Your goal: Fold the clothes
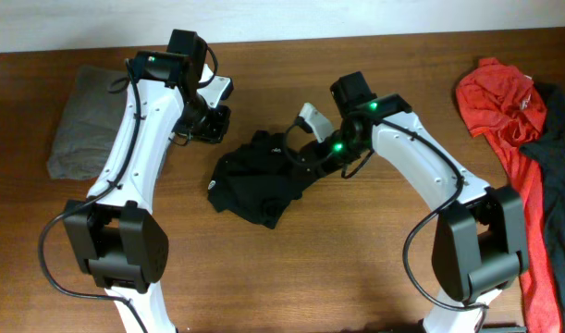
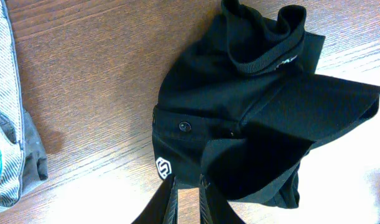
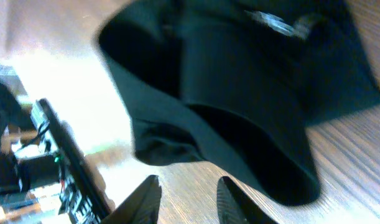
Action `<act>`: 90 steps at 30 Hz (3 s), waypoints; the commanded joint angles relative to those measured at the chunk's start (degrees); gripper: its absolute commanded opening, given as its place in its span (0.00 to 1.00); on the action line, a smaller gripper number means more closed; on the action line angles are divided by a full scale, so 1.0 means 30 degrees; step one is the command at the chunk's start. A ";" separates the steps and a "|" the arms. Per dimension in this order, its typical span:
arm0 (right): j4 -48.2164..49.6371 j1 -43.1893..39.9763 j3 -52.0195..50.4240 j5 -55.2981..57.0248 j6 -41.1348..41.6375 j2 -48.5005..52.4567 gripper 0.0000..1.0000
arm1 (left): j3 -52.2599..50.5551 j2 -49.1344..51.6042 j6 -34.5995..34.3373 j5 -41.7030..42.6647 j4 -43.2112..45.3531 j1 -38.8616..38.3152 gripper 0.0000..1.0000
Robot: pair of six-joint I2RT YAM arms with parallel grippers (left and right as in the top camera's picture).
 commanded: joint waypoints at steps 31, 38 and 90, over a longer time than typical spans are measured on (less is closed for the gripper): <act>0.2528 0.2623 -0.1056 0.2754 -0.0976 0.1552 0.07 | 0.0051 -0.0117 0.0262 -0.0138 -0.0080 -0.0036 0.14; -0.0794 0.1122 -0.1056 0.5530 -0.1377 0.1239 0.04 | 0.0051 -0.0117 0.0255 -0.0138 0.0029 -0.0036 0.14; 0.5508 0.0568 -0.1719 0.5829 0.7621 -0.1858 0.04 | -1.1446 -0.0080 -0.5923 0.9041 0.7417 -0.1246 0.09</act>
